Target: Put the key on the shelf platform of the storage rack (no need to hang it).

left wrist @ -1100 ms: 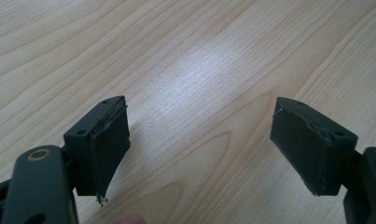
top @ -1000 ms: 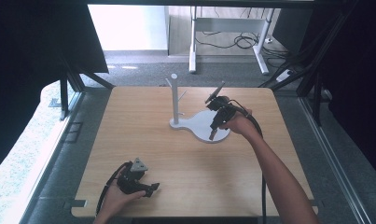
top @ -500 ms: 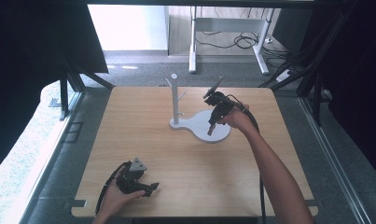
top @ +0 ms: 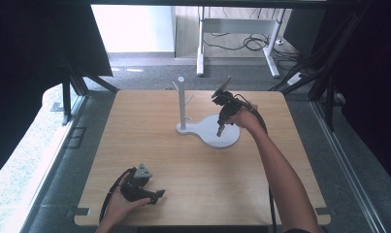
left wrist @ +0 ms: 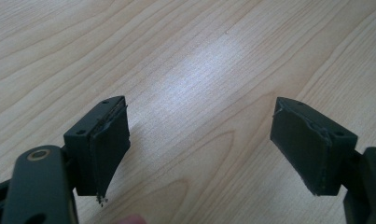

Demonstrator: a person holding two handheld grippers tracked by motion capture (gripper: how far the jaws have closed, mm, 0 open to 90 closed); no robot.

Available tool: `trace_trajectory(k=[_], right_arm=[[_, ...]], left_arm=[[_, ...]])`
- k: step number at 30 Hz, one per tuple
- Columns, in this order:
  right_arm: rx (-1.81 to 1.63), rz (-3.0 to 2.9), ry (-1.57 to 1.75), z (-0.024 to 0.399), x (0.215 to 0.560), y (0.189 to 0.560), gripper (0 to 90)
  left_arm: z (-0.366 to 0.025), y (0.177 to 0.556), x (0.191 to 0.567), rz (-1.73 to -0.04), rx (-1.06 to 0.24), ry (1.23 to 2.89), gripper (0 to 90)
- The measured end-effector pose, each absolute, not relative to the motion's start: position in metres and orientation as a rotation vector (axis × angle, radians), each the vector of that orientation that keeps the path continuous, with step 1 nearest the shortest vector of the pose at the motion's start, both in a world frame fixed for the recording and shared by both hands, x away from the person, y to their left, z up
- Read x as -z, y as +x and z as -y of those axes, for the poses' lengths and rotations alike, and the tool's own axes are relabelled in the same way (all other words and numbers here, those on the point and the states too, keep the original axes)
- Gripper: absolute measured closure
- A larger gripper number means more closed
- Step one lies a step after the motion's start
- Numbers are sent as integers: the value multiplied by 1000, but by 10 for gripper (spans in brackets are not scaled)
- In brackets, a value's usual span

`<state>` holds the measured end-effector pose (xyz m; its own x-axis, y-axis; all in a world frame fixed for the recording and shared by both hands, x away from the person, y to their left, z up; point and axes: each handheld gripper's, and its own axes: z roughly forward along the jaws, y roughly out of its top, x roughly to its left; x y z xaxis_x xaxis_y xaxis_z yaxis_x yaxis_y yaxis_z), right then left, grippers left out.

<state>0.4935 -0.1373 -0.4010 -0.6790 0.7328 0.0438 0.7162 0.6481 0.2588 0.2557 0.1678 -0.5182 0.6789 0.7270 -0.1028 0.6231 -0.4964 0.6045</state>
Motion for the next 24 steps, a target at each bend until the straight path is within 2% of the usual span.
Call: trace_trajectory(k=[24], right_arm=[[-352, -2739, 1341, 142, 429, 529, 895]], left_arm=[[-167, 256, 520, -1036, -210, 2275, 200]])
